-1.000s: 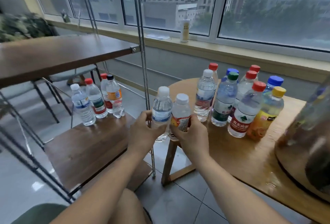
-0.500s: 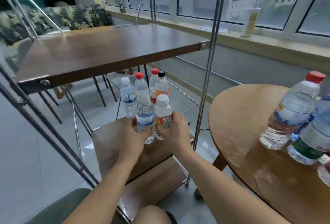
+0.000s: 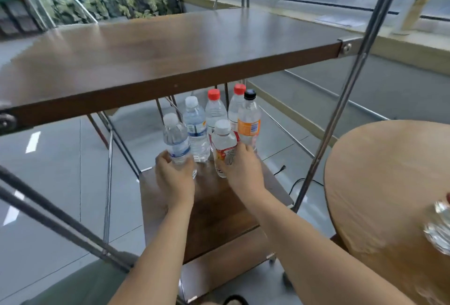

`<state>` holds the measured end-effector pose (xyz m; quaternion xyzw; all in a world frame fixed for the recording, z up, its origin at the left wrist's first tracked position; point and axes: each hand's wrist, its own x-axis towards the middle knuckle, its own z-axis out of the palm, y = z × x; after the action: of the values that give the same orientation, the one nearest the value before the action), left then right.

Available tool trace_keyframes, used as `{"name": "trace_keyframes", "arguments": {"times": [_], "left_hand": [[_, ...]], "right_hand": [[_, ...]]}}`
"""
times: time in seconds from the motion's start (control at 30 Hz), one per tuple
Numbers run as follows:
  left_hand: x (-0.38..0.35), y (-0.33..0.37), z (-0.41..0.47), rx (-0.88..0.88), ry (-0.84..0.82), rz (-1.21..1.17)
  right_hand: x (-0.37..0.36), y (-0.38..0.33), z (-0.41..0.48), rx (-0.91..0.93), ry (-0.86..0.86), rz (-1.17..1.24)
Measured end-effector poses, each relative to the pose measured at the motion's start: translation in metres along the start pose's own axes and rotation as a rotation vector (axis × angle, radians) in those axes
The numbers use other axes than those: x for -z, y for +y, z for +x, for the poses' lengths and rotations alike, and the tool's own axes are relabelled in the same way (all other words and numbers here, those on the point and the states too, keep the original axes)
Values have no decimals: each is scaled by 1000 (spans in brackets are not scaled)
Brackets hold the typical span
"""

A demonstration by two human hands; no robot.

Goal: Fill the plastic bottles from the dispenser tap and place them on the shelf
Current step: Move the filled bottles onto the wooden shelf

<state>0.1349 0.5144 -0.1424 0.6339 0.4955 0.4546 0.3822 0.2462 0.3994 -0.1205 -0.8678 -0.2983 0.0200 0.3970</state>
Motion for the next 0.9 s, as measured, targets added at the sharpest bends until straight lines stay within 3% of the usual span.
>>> {"name": "trace_keyframes", "arguments": {"times": [0.1, 0.33, 0.47, 0.7, 0.9], "left_hand": [[-12, -3, 14, 17, 55, -4], [-27, 6, 24, 17, 57, 9], [-27, 6, 27, 25, 41, 12], [-7, 10, 10, 71, 33, -31], [10, 44, -40, -105, -272, -29]], "right_hand": [[3, -1, 12, -17, -84, -235], [0, -3, 38, -15, -166, -505], [4, -3, 36, -35, -149, -471], [36, -13, -7, -42, -66, -177], [97, -16, -61, -56, -32, -68]]}}
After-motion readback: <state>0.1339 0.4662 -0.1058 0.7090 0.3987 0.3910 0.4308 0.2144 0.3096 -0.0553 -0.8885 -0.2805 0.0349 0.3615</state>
